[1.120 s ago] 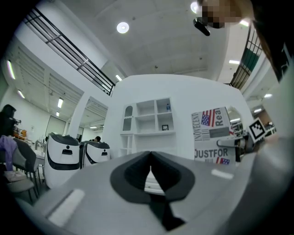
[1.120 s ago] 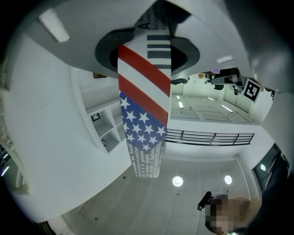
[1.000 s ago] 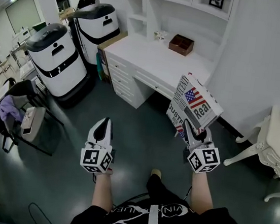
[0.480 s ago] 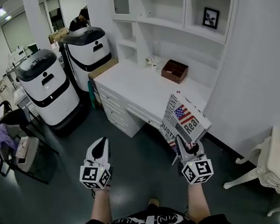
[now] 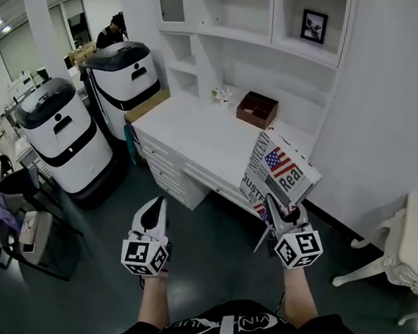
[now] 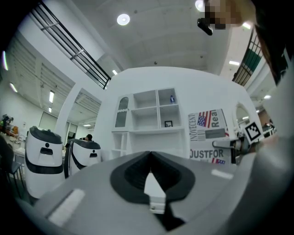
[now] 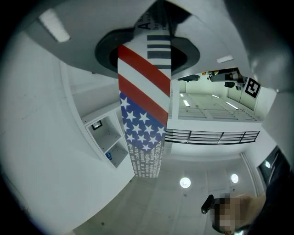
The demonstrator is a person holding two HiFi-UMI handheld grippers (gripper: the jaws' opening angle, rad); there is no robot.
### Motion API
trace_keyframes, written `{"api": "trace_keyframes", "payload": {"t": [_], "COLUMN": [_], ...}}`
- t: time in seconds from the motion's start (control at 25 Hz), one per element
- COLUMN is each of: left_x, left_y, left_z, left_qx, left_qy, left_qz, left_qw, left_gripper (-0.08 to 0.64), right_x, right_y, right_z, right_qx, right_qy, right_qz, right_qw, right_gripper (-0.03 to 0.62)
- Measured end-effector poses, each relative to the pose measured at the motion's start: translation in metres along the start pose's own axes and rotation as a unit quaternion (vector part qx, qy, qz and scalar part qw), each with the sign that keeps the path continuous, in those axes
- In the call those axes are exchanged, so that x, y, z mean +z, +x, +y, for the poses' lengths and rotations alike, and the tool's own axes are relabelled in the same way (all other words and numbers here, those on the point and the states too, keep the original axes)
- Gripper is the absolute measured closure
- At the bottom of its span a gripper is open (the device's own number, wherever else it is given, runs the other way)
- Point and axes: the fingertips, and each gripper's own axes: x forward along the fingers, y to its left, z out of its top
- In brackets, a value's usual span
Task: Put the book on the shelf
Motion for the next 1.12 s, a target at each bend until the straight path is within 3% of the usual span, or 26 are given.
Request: {"api": "trace_keyframes", "payload": {"t": [0.48,0.76,1.12], "left_x": [-0.048,-0.041,-0.032], "left_y": [0.036,0.138,0.226], "left_z": [0.016,0.059,0.154], "left_qx": [0.025,-0.044,-0.06], "left_qy": [-0.013,0.011,0.002], "left_qz": [0.03,0.026,0.019], "left_qw": [0.9992,0.9986,0.998], "left_gripper": [0.56,0.56,0.56], "right_x": [-0.034,-0.035,-0.04], "right_y": [0.036,0.13,0.247], "right_z": [-0.023,-0.032,-0.031], "right_qx": [0.007,-0.021,-0.04], "right_qy": [0.015,0.013,0.014], "right_qz": [0.015,0.01,-0.001], "right_qw": [1.0,1.0,0.999], "right_gripper": [0.43,0.43,0.43]}}
